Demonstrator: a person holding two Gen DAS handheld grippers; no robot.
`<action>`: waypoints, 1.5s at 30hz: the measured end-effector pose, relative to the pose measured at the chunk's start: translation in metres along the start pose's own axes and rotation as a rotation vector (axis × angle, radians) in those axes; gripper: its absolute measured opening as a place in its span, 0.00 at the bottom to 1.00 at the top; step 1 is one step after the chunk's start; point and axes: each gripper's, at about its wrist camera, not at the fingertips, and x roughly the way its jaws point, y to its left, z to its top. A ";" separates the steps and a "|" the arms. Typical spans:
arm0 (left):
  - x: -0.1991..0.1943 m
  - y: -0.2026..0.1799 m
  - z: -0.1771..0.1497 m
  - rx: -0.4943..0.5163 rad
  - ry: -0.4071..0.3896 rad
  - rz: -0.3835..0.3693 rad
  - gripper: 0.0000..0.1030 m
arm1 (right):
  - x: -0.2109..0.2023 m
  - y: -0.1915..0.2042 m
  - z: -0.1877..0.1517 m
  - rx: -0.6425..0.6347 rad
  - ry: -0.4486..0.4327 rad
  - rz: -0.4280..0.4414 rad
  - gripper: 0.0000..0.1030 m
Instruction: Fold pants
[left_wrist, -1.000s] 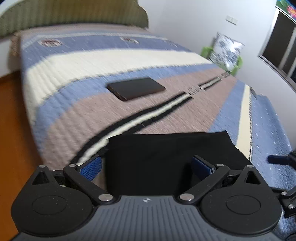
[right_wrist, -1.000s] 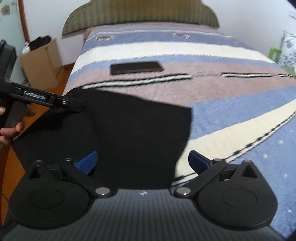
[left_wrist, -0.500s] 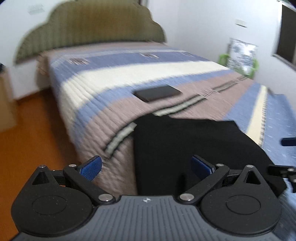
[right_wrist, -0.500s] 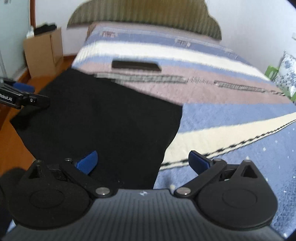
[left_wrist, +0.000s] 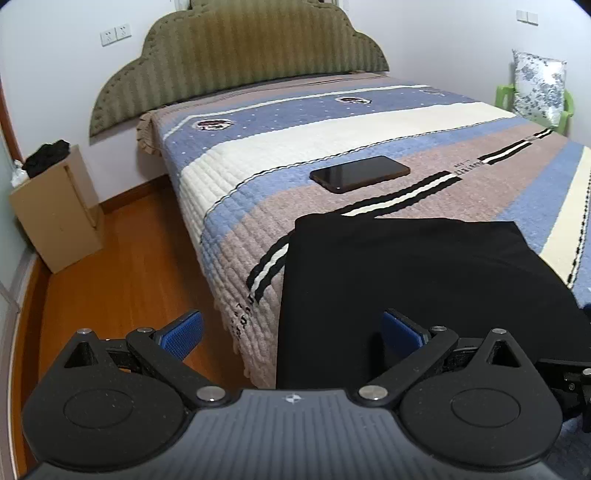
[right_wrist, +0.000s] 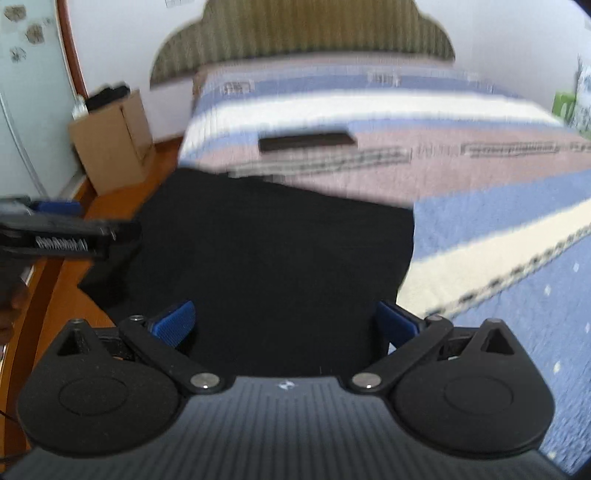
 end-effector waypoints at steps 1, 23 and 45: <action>0.000 -0.001 -0.001 0.002 0.002 0.008 1.00 | 0.006 -0.003 -0.003 0.014 0.020 -0.024 1.00; 0.007 -0.015 -0.004 0.040 0.032 0.055 1.00 | -0.005 -0.058 -0.004 0.216 -0.032 0.049 1.00; -0.015 0.020 -0.004 -0.039 -0.023 0.045 1.00 | -0.003 -0.109 0.009 0.460 -0.117 0.081 1.00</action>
